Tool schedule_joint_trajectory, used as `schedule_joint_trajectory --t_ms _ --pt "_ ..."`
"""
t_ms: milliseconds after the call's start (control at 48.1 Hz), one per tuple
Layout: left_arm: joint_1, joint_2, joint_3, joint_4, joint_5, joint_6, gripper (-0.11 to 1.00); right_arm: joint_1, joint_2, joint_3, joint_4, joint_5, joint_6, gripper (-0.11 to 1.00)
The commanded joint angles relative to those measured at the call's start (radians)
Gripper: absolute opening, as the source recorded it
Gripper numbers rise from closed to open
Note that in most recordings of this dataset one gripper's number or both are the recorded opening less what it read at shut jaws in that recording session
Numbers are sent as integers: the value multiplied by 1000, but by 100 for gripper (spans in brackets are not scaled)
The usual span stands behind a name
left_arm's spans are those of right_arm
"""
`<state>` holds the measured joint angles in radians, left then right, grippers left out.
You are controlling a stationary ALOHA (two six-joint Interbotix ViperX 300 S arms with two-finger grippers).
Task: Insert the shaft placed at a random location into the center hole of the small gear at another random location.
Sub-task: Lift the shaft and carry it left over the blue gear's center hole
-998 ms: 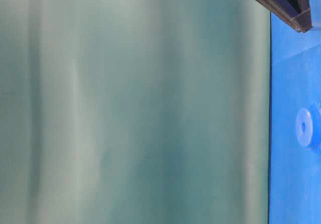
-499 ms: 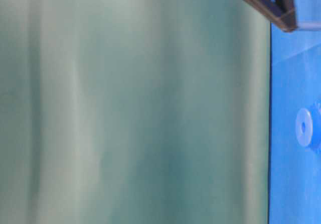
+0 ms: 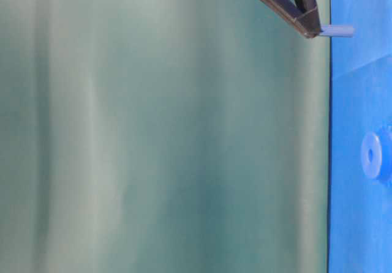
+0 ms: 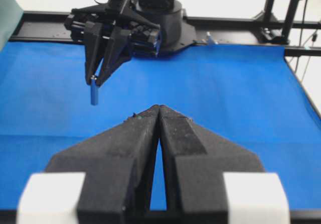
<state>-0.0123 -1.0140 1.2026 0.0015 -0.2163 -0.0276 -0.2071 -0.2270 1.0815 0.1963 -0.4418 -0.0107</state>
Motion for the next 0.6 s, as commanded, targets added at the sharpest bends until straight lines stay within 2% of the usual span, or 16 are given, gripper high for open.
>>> schedule_joint_trajectory --t_ms 0,270,582 --pt "0 3 -11 0 -6 0 0 -2 -9 -25 -3 -5 -2 3" --pt "0 3 -11 0 -6 -2 0 2 67 -120 -5 12 -3 3" --pt "0 3 -9 0 -2 -2 0 6 219 -333 -31 94 -3 3"
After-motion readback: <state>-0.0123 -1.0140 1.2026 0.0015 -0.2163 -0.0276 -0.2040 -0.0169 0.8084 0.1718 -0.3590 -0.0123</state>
